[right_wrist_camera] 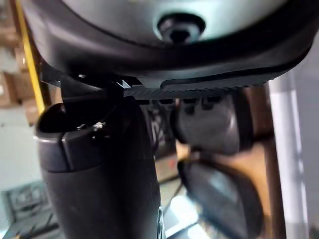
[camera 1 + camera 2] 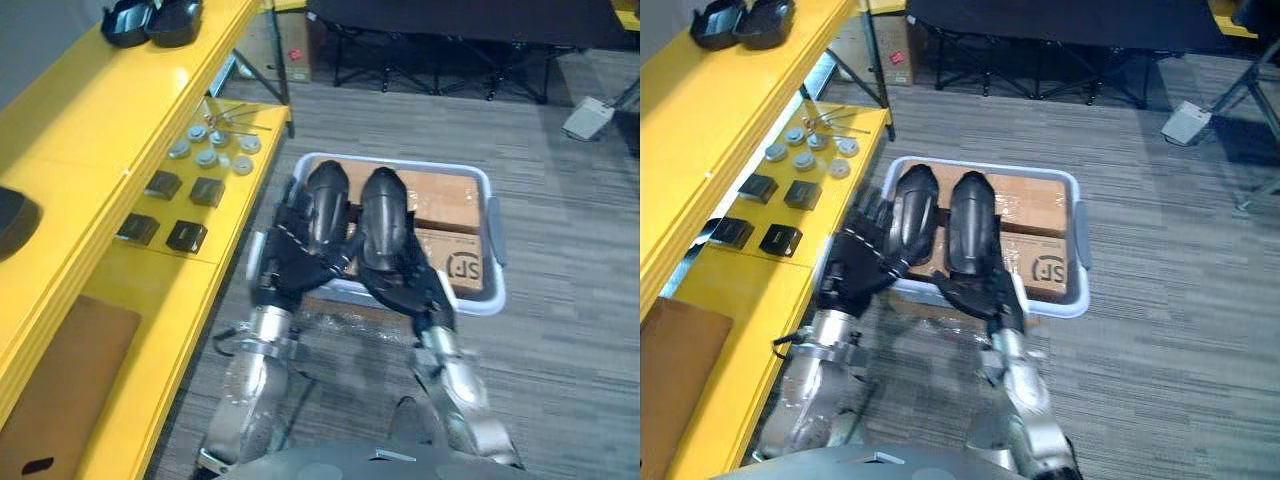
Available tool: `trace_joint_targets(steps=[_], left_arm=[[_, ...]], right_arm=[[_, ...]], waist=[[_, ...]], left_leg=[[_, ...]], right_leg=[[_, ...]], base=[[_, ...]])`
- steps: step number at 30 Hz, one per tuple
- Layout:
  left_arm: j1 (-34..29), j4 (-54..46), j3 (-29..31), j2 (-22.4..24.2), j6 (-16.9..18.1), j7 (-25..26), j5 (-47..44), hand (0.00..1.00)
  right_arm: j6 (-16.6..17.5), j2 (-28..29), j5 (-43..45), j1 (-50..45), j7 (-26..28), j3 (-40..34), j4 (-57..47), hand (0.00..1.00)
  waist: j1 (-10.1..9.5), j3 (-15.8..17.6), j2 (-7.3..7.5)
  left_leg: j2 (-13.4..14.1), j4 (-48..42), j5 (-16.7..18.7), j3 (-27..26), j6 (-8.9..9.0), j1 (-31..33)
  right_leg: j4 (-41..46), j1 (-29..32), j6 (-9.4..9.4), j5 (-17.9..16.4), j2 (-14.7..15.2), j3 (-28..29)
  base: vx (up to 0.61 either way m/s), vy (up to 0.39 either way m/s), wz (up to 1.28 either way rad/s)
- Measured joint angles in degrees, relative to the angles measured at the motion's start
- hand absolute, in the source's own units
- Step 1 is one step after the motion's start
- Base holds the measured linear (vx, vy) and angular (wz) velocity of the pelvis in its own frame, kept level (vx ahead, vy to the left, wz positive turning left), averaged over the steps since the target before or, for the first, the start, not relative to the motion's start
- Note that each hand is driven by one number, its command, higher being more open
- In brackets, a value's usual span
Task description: Walk over and take three plastic housings, then place them on the shelf
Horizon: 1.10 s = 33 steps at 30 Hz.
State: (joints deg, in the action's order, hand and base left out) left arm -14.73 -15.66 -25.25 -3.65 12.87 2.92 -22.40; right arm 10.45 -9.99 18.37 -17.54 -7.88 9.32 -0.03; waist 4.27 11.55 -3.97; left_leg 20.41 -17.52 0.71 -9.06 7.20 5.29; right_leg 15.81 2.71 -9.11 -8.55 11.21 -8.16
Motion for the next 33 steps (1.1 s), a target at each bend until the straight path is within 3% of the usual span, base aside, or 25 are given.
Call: trace_joint_targets(steps=[1, 4, 5, 6, 7, 10, 13, 16, 20, 25, 29, 33], left_arm=[[-0.5, -0.2, -1.1, 0.0, 0.0, -0.9, 0.0, 1.00], [-0.4, -0.2, -1.6, -0.2, 0.3, -2.0, 0.0, 1.00], [-0.4, -0.2, -1.6, -0.3, 0.4, -2.2, 0.0, 1.00], [-0.6, -0.2, -1.3, -0.3, 0.8, -2.5, 0.0, 1.00], [-0.5, -0.2, -0.6, -0.8, 0.9, -3.2, -0.2, 1.00], [-0.4, -0.2, 1.2, -2.8, 1.0, -4.9, -0.6, 1.00], [1.8, -0.3, 2.1, -4.5, 1.2, -5.5, -1.3, 1.00], [5.4, -0.4, 2.6, -4.9, 1.2, -5.6, -1.5, 1.00], [7.9, -0.7, 1.1, -4.0, 1.2, -5.6, -1.5, 1.00], [9.1, -0.3, -0.2, -4.1, 0.7, -6.3, -2.5, 1.00], [12.0, 3.1, -0.1, -4.1, 0.7, -6.7, -2.5, 1.00], [12.9, 6.3, 0.4, -4.0, 0.7, -6.6, -2.6, 1.00]], right_arm=[[0.1, -1.2, 0.0, -0.9, -0.2, -1.2, 0.0, 1.00], [0.2, -1.6, 0.0, -0.7, -0.1, -1.0, -0.1, 1.00], [0.2, -1.7, 0.0, -0.6, 0.0, -0.7, -0.1, 1.00], [0.2, -1.8, -0.1, 0.2, -0.2, -0.2, -0.1, 1.00], [0.2, -1.6, -1.6, 1.9, -1.5, -0.1, 0.2, 1.00], [0.2, -0.7, -7.1, 7.5, -6.7, -0.3, 2.6, 1.00], [0.2, -0.4, -9.0, 16.8, -12.7, -5.1, 9.2, 1.00], [-0.2, -1.0, -9.1, 28.1, -19.0, -11.9, 14.4, 1.00], [-2.6, -8.1, -9.1, 40.3, -25.8, -16.1, 19.1, 1.00], [-4.6, -12.4, -8.8, 46.0, -25.1, -16.5, 26.2, 1.00], [-6.3, -16.6, -8.5, 50.8, -21.7, -16.1, 35.5, 1.00], [-6.3, -21.0, -8.4, 59.0, -19.1, -14.7, 41.0, 1.00]], waist=[[-0.05, -0.1, -0.04], [-0.61, -0.5, -0.85], [-0.99, -0.6, -1.02], [-1.35, -0.9, -1.48], [-2.05, -1.0, -1.58], [-3.28, 0.1, 0.18], [-4.61, 1.5, 1.86], [-5.03, 4.9, 2.79], [-5.63, 8.3, 0.69], [-5.84, 10.1, 0.55], [-7.36, 10.4, 0.49], [-8.56, 13.3, -0.47]], left_leg=[[-1.5, 0.4, 1.4, 0.7, 1.79, -0.1], [-6.9, 3.2, 5.0, 2.5, 0.04, -0.7], [-7.2, 3.8, 5.6, 2.7, -0.45, -0.9], [-7.8, 5.3, 6.6, 3.4, -0.65, -0.9], [-9.0, 6.5, 6.7, 3.1, 0.55, -1.0], [-11.8, 5.4, 6.2, 2.9, 0.91, 0.1], [-12.6, 2.3, 6.4, 3.6, 0.48, 3.9], [-12.9, 0.7, 6.4, 4.7, 0.19, 6.9], [-12.7, 0.8, 4.4, 6.7, 0.98, 10.5], [-12.1, 0.0, 4.2, 8.0, 1.02, 12.6], [-12.2, -0.3, 4.2, 9.1, 1.04, 13.4], [-12.3, -1.1, 4.2, 9.9, 1.00, 14.7]], right_leg=[[-2.2, 0.1, 1.27, 0.8, -0.1, 0.7], [-5.1, 1.4, 1.41, 3.5, -0.6, 2.9], [-5.1, 1.9, 1.32, 3.6, -0.6, 3.2], [-5.1, 2.8, 0.73, 4.1, -0.7, 3.5], [-5.1, 3.7, -0.05, 4.9, 0.3, 4.1], [-7.7, 3.6, -1.49, 8.0, 3.1, 4.4], [-12.2, 3.1, -1.35, 12.6, 3.8, 1.9], [-14.1, 3.5, -1.16, 13.9, 3.9, 0.1], [-14.2, 6.4, -0.47, 14.4, 3.2, -1.0], [-14.2, 7.3, -0.37, 14.9, 2.4, -1.8], [-13.9, 7.3, -0.38, 14.9, 2.4, -2.7], [-12.8, 8.3, -0.38, 14.9, 2.4, -3.2]], base=[[-0.06, -0.098, -0.46], [-0.05, -0.006, -0.43], [-0.07, 0.031, -0.18], [-0.09, 0.088, -0.12], [-0.09, 0.115, -0.10], [-0.10, 0.167, -0.05], [-0.13, 0.113, 0.10], [-0.18, 0.028, 0.18], [-0.09, -0.036, 0.14], [0.02, -0.024, 0.07], [0.04, 0.004, 0.13], [-0.02, 0.013, 0.10]])
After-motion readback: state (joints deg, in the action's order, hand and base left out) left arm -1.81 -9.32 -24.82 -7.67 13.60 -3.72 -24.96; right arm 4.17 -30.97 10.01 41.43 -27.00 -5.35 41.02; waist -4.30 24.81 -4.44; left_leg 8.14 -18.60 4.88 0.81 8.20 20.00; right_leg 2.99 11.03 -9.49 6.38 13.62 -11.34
